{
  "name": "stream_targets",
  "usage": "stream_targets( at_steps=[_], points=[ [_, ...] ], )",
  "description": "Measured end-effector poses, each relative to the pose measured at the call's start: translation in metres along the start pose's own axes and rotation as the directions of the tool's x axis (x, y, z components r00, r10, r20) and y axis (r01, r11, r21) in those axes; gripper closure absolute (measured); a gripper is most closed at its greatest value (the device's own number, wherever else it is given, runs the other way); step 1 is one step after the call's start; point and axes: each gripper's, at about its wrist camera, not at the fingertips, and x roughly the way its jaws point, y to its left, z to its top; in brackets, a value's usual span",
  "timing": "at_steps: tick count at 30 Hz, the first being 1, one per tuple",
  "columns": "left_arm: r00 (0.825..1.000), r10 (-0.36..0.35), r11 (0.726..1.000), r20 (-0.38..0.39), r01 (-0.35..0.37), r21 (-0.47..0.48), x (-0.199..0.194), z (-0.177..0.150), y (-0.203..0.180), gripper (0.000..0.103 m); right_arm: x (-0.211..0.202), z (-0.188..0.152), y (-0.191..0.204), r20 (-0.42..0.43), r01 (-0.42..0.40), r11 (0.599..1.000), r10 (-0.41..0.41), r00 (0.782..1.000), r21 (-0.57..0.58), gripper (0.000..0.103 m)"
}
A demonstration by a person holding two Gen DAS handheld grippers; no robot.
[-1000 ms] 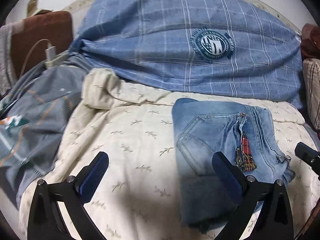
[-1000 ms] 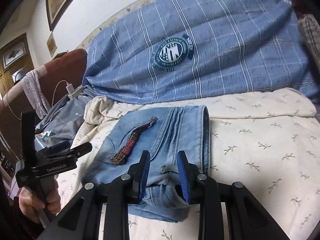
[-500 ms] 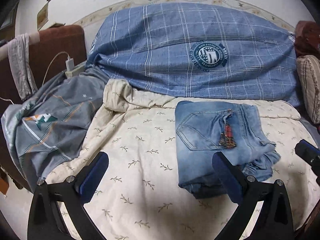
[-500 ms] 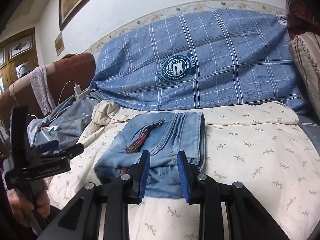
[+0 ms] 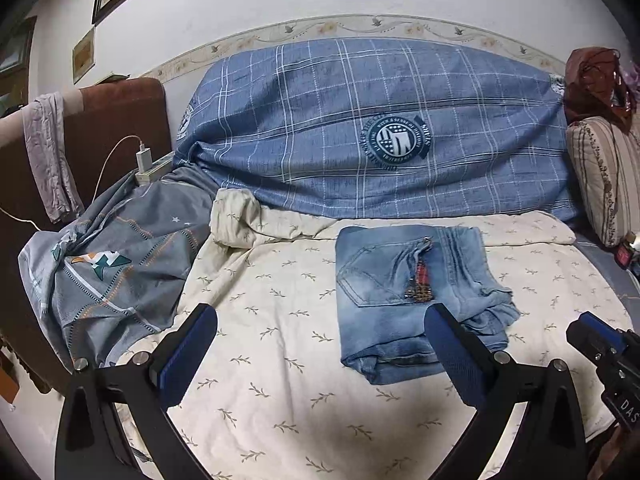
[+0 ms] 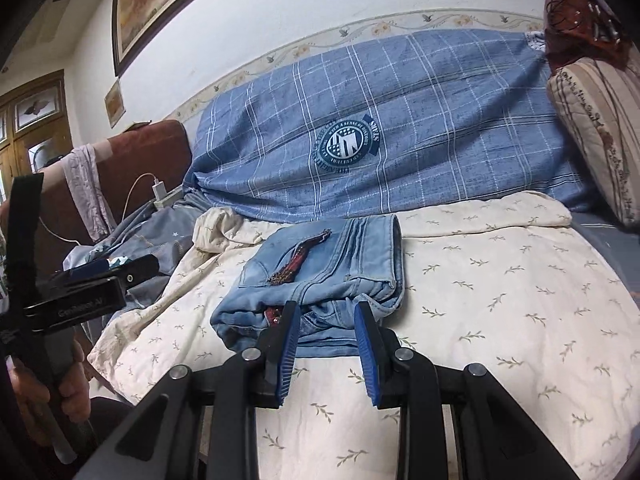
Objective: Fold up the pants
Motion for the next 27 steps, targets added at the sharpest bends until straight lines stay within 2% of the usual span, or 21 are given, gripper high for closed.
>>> stream_targets(
  at_steps=[7,18,27],
  points=[
    [1.0,-0.001,1.0,0.023,0.001,0.008,-0.017,0.004,0.0,0.0,-0.019,0.004,0.011,0.019,-0.005,1.0,0.005,1.0,0.01,0.073],
    [0.999,0.01,1.0,0.036,-0.01,0.007,-0.029,0.008,0.007,0.0,-0.036,0.019,0.041,0.044,-0.032,0.999,0.033,0.999,-0.033,0.072],
    [0.999,0.009,1.0,0.035,-0.008,-0.023,-0.04,0.013,0.02,0.0,-0.042,0.026,0.059,0.047,0.0,0.998,0.003,0.999,-0.063,0.072]
  ],
)
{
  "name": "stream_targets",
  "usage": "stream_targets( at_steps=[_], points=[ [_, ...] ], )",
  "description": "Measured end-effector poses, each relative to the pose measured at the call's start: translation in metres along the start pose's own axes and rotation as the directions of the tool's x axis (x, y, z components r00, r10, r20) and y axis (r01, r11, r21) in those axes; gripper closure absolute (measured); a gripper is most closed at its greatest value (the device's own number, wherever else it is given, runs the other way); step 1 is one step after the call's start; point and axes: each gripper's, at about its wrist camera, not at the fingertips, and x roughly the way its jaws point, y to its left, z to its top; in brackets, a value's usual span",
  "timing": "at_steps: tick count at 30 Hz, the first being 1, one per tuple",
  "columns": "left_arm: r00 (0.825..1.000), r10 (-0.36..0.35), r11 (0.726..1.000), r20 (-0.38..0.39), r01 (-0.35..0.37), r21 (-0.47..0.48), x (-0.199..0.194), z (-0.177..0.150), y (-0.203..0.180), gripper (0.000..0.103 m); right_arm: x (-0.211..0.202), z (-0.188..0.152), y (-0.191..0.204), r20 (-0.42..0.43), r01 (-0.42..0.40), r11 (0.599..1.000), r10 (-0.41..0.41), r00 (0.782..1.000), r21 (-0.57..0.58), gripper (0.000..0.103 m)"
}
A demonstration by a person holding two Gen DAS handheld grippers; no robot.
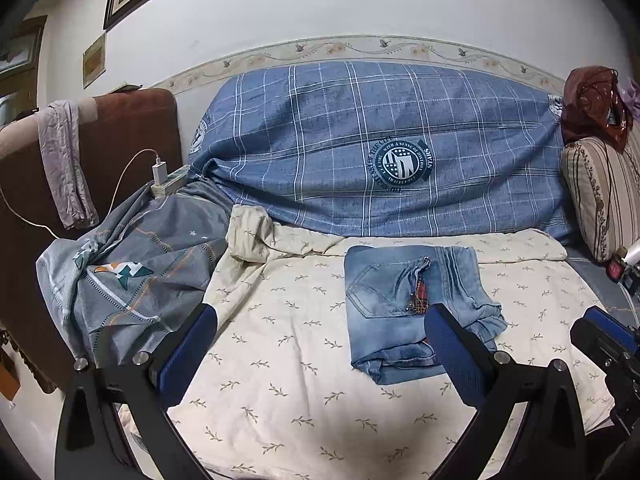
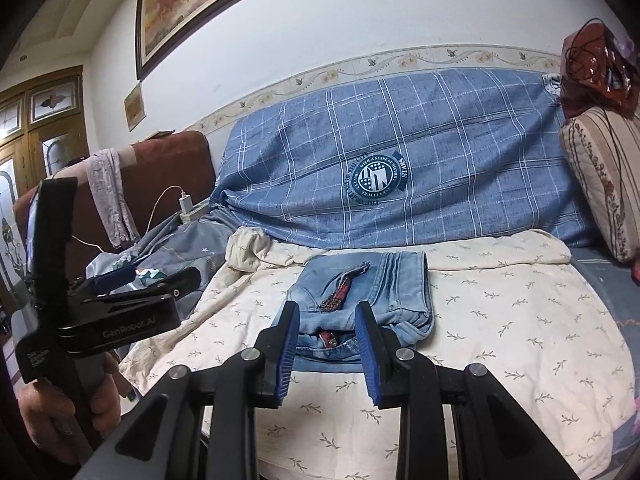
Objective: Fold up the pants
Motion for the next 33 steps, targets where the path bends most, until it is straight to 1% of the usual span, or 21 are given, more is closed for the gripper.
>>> stream_targets(
  at_steps=[3,22,33],
  points=[
    [1.0,0.011,1.0,0.002,-0.011,-0.009,-0.002,0.001,0.004,0.0,0.001,0.001,0.002,-0.004,0.007,1.0,-0.007,1.0,0.006,0.072],
    [1.0,0.022,0.999,-0.016,-0.023,-0.028,0.002,0.002,0.034,0.0,0.016,0.008,0.024,-0.033,0.043,0.999,-0.043,0.999,-0.019,0.072],
    [1.0,0.029,0.998,-0.011,-0.029,-0.048,-0.001,0.004,0.046,0.0,0.016,0.014,0.034,-0.033,0.038,0.999,-0.039,0.999,-0.033,0.072]
  ],
)
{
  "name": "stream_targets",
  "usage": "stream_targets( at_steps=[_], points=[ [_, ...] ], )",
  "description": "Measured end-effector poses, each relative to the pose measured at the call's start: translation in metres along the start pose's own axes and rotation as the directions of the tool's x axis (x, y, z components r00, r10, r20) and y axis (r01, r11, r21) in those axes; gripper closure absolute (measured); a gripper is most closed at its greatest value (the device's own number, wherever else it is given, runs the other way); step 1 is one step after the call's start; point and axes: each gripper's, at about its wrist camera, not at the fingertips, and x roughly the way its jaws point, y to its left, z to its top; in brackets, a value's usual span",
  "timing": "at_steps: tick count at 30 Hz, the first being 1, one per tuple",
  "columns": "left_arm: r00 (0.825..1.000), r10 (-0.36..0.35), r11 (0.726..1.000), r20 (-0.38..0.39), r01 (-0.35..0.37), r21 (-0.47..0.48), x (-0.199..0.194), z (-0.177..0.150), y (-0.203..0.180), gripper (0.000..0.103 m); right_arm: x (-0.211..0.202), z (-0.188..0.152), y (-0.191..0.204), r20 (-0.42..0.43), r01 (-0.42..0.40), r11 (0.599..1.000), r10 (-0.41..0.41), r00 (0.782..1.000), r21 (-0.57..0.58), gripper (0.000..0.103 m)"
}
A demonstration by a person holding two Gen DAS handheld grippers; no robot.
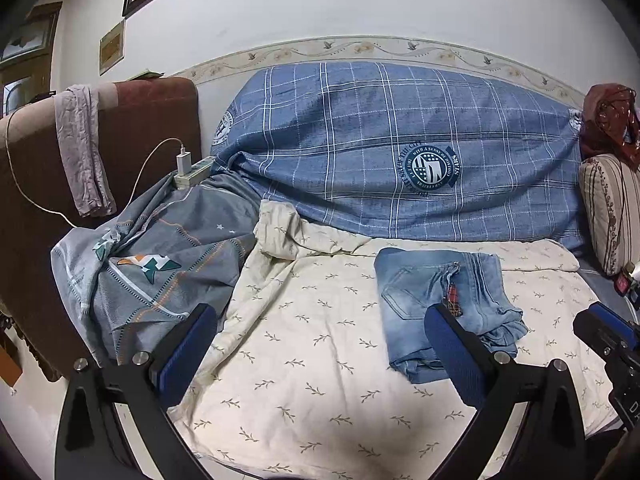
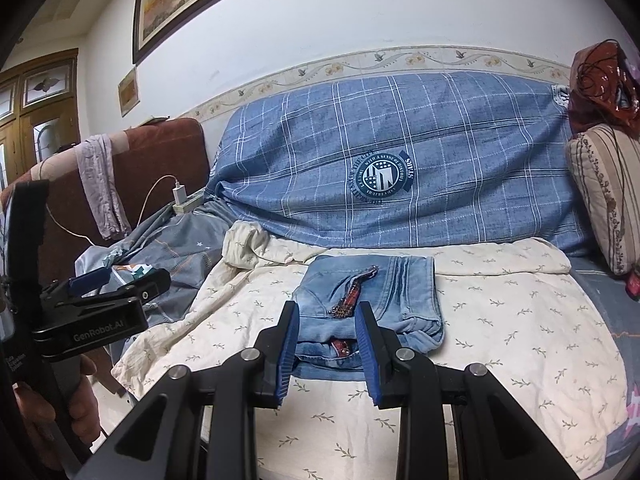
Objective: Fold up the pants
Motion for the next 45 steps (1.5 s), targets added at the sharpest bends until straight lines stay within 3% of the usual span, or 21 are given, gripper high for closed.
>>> stream_targets(
  at_steps=[24,36,45],
  points=[
    [0.999,-0.002,1.0,0.033,0.002,-0.011,-0.039,0.007,0.008,0.0,-0.033,0.01,0.002,0.047,-0.004,1.0,0.004,0.999,0.007,0.072],
    [0.998,-0.014,0.999,0.067,0.011,0.043,-0.06,0.01,-0.006,0.0,-0.046,0.011,-0.003,0.064,0.0,1.0,-0.002,0.998,0.03,0.072],
    [0.997,-0.046,0.998,0.058,0.044,0.048,-0.051,0.015,-0.015,0.0,-0.04,0.01,-0.013,0.055,0.019,0.999,-0.021,0.998,0.043,0.071]
  ],
)
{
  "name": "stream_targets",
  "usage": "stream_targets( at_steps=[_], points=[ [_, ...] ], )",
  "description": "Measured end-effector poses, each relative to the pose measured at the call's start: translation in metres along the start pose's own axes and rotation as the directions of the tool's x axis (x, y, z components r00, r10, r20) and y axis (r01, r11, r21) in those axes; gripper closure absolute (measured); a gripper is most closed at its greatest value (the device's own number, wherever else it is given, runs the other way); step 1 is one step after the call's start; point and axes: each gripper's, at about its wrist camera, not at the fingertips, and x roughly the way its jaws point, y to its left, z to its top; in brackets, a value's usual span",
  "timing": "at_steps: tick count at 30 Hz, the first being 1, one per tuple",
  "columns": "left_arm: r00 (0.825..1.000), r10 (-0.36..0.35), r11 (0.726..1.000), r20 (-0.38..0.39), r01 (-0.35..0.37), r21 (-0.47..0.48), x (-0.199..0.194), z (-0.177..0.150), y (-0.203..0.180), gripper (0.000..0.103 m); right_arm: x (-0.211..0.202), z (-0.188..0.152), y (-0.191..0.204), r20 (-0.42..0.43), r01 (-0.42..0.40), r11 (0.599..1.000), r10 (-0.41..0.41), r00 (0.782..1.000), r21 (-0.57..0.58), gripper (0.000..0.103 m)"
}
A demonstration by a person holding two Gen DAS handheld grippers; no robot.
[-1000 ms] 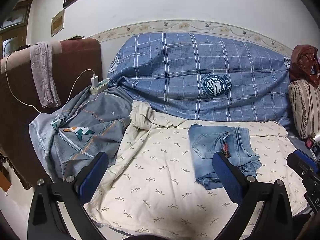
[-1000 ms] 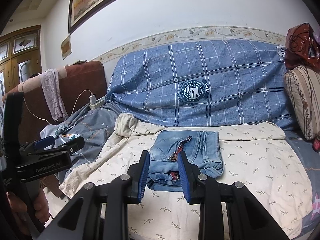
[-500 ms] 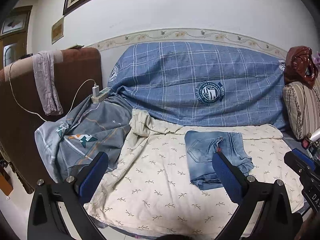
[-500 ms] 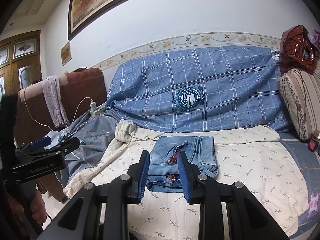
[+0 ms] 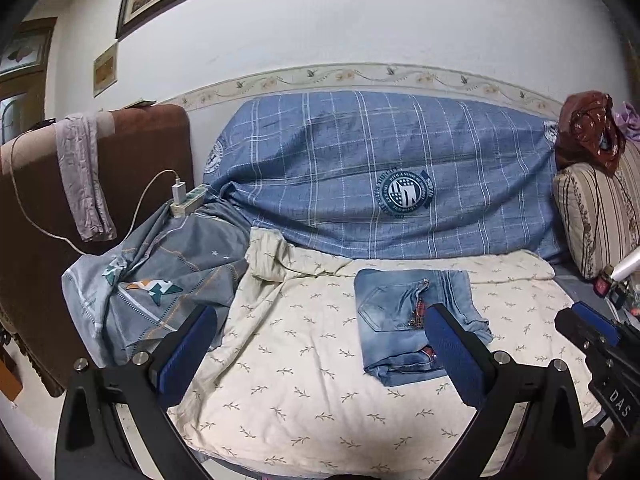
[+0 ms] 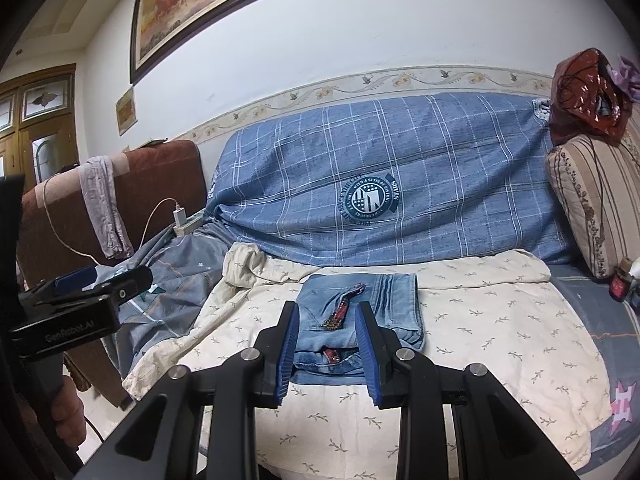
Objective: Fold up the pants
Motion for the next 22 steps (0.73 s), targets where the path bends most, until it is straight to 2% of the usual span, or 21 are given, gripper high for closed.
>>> stream_targets(
  at_steps=[8,10,11,12,19,22],
  points=[
    [0.999,0.003,0.999,-0.041,-0.001,0.044,0.028,0.009,-0.011,0.0,0.029,0.008,-0.015,-0.027,-0.009,0.999,0.009,1.0,0.034,0.069],
    [0.999,-0.005,0.999,-0.041,0.006,0.042,0.032,0.01,-0.011,0.0,0.038,0.009,-0.017,-0.035,-0.016,0.999,0.017,0.999,0.047,0.064],
    [0.999,-0.011,0.999,-0.044,0.012,0.038,0.035,0.01,-0.01,0.0,0.042,0.009,-0.018,-0.038,-0.019,0.998,0.022,0.999,0.053,0.049],
    [0.999,-0.02,0.999,-0.05,0.022,0.031,0.039,0.011,-0.01,0.0,0.046,0.009,-0.02,-0.039,-0.025,0.998,0.027,0.999,0.064,0.044],
    [0.99,-0.128,0.992,-0.057,0.127,-0.014,0.063,0.009,-0.011,0.0,0.082,0.0,-0.018,-0.089,-0.048,0.997,0.052,0.995,0.053,0.044],
    [0.987,-0.138,0.99,-0.084,0.136,-0.028,0.082,0.007,-0.012,0.0,0.092,0.002,-0.025,-0.086,-0.034,0.998,0.038,0.996,0.043,0.044]
  ],
)
